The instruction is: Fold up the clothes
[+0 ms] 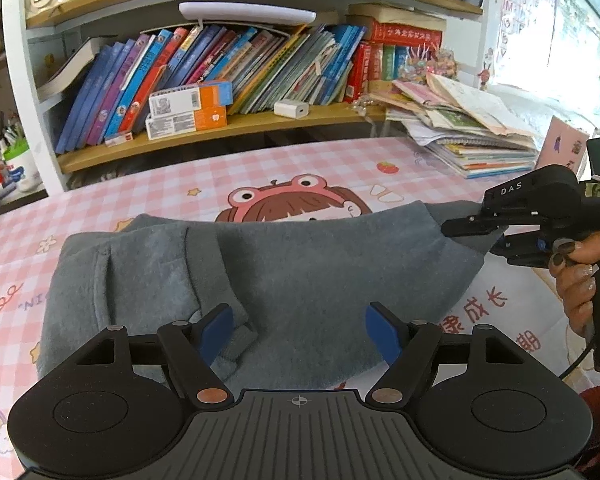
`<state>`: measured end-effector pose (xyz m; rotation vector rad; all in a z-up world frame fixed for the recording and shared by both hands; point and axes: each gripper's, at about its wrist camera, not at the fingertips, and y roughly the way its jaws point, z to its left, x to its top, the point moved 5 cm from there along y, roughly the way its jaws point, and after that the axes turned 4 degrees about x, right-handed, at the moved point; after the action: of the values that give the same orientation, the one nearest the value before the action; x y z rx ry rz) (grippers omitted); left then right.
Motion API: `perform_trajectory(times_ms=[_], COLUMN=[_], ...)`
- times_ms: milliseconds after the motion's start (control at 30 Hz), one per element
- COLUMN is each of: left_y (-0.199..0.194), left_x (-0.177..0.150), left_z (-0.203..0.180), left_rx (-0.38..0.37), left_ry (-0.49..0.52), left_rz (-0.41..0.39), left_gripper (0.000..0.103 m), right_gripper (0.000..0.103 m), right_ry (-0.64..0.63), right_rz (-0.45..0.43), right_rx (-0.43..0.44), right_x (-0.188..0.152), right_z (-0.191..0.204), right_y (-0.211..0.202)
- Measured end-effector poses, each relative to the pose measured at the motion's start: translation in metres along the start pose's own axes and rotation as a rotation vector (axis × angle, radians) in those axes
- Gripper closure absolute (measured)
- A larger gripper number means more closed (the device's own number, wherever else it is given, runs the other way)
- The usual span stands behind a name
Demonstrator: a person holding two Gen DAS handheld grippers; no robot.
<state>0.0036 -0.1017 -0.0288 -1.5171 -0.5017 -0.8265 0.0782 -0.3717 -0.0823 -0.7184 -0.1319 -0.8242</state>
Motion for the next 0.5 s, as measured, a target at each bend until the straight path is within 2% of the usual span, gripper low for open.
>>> perform_trajectory(times_ms=[200,500], left_y=[-0.006,-0.028], left_x=[0.005,0.009], left_z=[0.021,0.083], left_rx=[-0.011,-0.006], left_ry=[-0.031,-0.116], left_rz=[-0.050,-0.145], left_gripper=[0.028,0.028], right_gripper=[0.090,0.090], right_ry=[-0.038,-0.136], right_rz=[-0.034,-0.061], right_rx=[0.056,0.152], right_x=[-0.002,-0.022], right_z=[0.036,0.122], right_y=[-0.012,-0.019])
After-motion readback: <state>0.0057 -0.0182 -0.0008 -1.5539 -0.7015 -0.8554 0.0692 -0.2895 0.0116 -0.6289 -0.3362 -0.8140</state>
